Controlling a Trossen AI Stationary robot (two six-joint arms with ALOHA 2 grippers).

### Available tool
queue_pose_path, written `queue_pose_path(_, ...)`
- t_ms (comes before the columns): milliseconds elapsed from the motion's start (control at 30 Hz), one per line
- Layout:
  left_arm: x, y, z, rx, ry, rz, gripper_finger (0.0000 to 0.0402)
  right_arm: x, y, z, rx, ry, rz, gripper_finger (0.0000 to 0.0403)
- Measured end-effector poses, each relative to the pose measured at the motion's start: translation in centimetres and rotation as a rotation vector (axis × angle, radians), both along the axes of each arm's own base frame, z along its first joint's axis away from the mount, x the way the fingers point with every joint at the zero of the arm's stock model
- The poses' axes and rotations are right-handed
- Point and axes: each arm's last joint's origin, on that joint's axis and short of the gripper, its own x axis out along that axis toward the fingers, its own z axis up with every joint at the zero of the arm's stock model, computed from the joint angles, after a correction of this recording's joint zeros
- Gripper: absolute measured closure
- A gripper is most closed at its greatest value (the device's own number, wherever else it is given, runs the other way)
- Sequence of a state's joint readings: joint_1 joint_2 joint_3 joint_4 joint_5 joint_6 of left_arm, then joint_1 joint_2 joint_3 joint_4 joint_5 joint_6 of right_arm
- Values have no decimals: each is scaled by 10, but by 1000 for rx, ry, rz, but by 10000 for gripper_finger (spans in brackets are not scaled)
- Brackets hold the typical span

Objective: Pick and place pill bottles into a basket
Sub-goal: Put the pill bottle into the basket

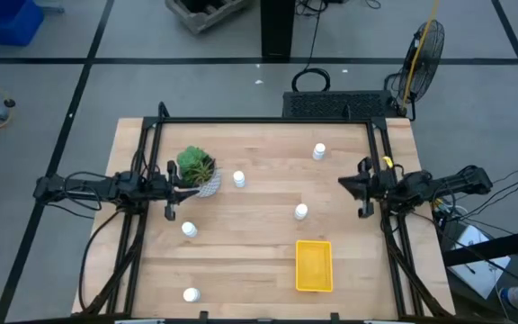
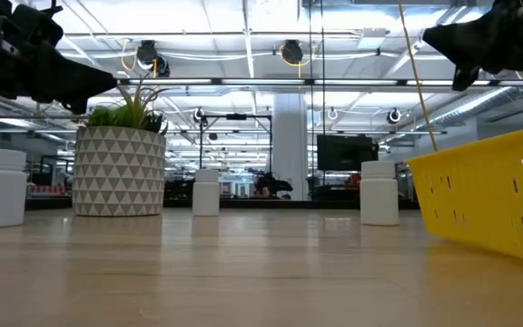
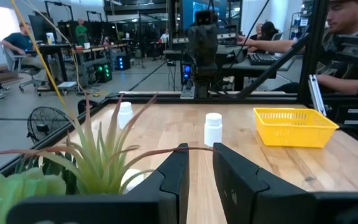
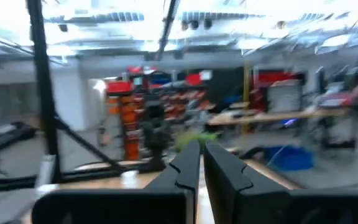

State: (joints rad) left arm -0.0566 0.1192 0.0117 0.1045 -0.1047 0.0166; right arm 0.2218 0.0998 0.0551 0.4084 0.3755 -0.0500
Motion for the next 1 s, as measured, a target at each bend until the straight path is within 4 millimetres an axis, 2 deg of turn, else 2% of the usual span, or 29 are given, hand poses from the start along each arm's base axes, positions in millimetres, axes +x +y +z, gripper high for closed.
queue_pose_path(67,0,0,0,1,6,0,325,1,-1,1,-70,41,-50,387)
queue_pose_path(200,0,0,-1,1,6,0,325,-3,-6,42,-77,62,-230,387)
queue_pose_path(300,0,0,-1,2,7,0,325,1,-9,63,-86,205,-373,387)
queue_pose_path(433,0,0,-5,4,48,0,325,10,-8,99,-110,295,-439,387)
queue_pose_path(600,0,0,-7,4,70,0,325,28,-7,137,-105,329,-534,387)
queue_pose_path(833,0,0,-7,-15,72,1,325,46,-15,173,-64,465,-605,387)
queue_pose_path(1000,0,0,-7,-20,74,2,325,58,-33,194,47,612,-502,387)
